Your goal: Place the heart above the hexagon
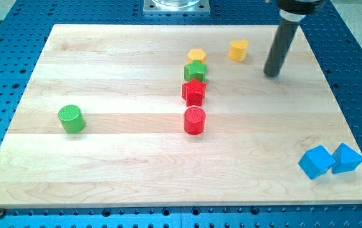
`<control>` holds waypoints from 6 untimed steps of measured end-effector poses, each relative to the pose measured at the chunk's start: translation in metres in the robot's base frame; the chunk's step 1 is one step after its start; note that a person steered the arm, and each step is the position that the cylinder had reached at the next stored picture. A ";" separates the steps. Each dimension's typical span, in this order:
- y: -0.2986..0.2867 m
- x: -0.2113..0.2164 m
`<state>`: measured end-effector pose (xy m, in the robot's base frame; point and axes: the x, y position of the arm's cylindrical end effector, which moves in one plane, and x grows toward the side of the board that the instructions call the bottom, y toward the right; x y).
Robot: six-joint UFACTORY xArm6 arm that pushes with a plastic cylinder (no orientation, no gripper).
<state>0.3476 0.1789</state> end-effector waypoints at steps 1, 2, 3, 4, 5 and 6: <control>-0.038 -0.047; -0.043 -0.068; -0.023 -0.065; -0.001 -0.087; -0.063 -0.093; -0.111 -0.093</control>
